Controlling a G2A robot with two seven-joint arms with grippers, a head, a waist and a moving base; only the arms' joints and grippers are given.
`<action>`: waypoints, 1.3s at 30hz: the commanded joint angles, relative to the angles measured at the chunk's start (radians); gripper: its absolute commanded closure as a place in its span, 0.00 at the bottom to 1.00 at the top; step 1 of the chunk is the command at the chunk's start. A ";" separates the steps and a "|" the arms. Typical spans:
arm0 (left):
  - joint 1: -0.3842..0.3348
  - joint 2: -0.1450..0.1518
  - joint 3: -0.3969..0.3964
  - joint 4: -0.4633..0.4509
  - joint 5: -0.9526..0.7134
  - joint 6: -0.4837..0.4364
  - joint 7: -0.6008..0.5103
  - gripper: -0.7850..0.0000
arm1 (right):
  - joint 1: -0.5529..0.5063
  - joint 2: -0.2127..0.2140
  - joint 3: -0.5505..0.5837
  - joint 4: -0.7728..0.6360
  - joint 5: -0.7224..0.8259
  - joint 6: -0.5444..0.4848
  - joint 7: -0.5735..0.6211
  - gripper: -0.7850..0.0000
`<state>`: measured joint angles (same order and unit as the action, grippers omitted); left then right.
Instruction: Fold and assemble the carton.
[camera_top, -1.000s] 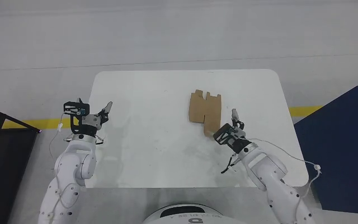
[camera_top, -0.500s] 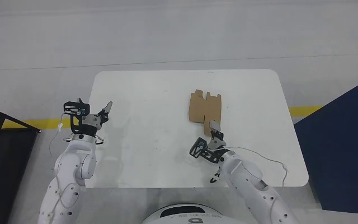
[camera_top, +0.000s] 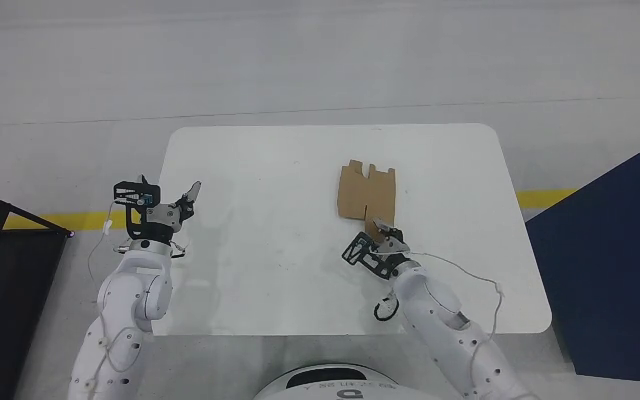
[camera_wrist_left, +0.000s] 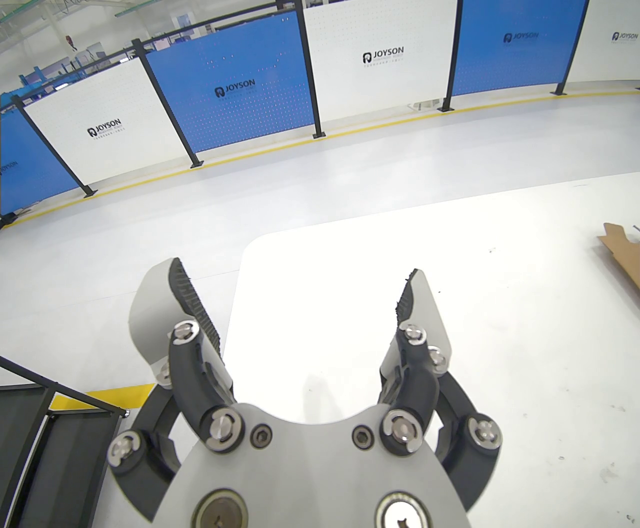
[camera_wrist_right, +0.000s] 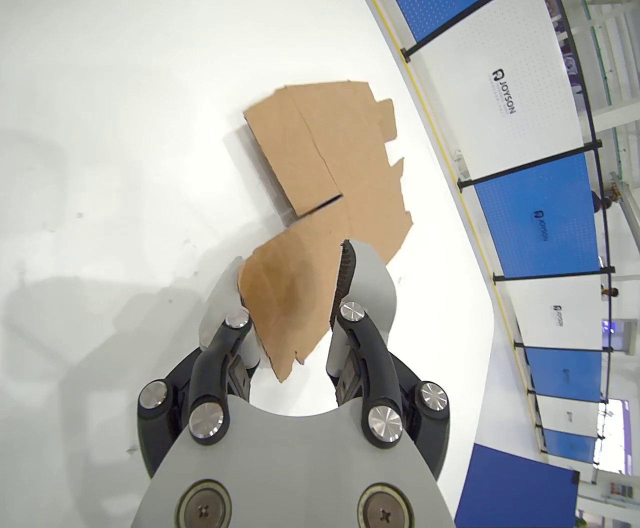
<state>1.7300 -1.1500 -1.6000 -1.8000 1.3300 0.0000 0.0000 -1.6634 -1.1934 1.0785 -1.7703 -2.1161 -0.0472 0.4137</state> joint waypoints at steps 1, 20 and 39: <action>0.000 0.000 0.000 0.000 0.000 0.000 0.000 0.00 | 0.001 -0.001 -0.006 -0.001 -0.040 0.015 0.025 0.62; 0.000 0.000 0.000 0.000 0.000 0.000 0.000 0.00 | 0.126 -0.048 -0.123 0.076 -0.360 0.149 0.236 1.00; 0.000 0.000 0.000 0.000 0.000 0.000 0.000 0.00 | -0.071 -0.031 0.139 -0.066 -0.956 0.917 0.150 1.00</action>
<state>1.7300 -1.1500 -1.6000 -1.8000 1.3300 0.0000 0.0000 -1.7229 -1.2207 1.1989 -1.8316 -3.0716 0.8492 0.5920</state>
